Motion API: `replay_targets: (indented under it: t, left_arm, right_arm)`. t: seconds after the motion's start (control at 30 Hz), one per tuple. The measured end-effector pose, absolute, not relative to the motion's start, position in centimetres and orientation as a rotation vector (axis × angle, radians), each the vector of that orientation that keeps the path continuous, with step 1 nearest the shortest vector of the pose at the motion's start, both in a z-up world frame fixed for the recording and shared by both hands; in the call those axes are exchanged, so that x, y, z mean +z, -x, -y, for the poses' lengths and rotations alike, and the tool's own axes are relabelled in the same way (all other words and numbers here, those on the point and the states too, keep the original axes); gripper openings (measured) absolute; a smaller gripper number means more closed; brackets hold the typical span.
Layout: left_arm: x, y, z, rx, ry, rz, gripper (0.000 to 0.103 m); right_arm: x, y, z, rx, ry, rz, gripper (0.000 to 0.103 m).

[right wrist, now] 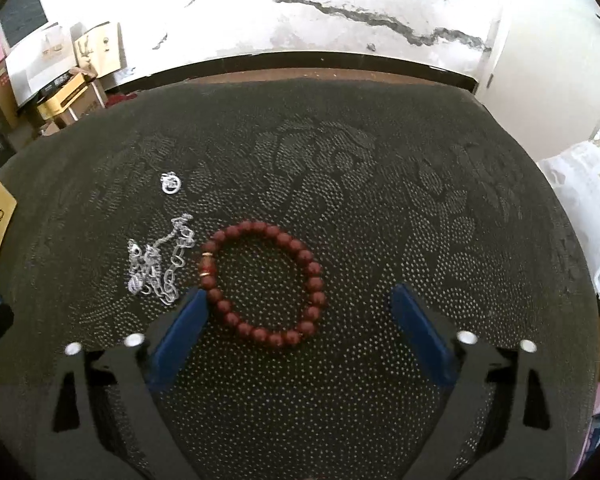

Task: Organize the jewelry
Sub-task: 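Hold the ring in the left gripper while the right gripper grasps the red bead bracelet, then carry the ring into the white box and open the left gripper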

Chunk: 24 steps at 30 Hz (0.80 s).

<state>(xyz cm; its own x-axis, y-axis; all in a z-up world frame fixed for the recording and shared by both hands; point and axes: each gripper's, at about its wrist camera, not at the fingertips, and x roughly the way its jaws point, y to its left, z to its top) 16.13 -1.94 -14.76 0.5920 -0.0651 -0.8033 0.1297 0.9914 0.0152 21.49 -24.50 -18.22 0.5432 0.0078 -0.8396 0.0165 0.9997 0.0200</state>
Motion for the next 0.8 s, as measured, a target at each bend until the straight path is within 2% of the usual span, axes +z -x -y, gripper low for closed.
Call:
replay_targets:
  t: [0.03,0.1,0.13,0.2,0.27,0.33,0.8]
  left_arm:
    - [-14.7,-16.2,2.0,-0.113,-0.075,-0.931,0.022]
    - [-14.8,-16.2,2.1,-0.115,-0.079,-0.934,0.022]
    - [-14.8,-16.2,2.0,-0.115,-0.081,-0.936,0.022]
    - [-14.9,-16.2,1.9,-0.115,-0.085,-0.94,0.022]
    - [-14.9,-16.2,1.9,-0.113,-0.087,-0.942,0.022]
    - [-14.8,-16.3,1.9,-0.112,-0.088,-0.942,0.022]
    - [-14.0,-16.1,2.2,-0.108,-0.104,-0.931,0.022]
  right_arm:
    - [-18.0,-21.4,24.4,-0.003,-0.024,-0.99,0.061]
    - [-17.8,-21.4,24.6,0.005,-0.026,-0.991,0.053]
    - [-17.6,-21.3,24.6,0.01,-0.028,-0.988,0.035]
    - [-17.4,-21.3,24.9,-0.004,-0.033,-0.982,0.016]
    - [-17.4,-21.3,25.1,-0.003,-0.043,-0.984,0.016]
    - [-17.3,-21.1,25.2,-0.005,-0.04,-0.981,0.008]
    - [-13.4,-19.4,24.2,-0.007,-0.029,-0.896,0.008]
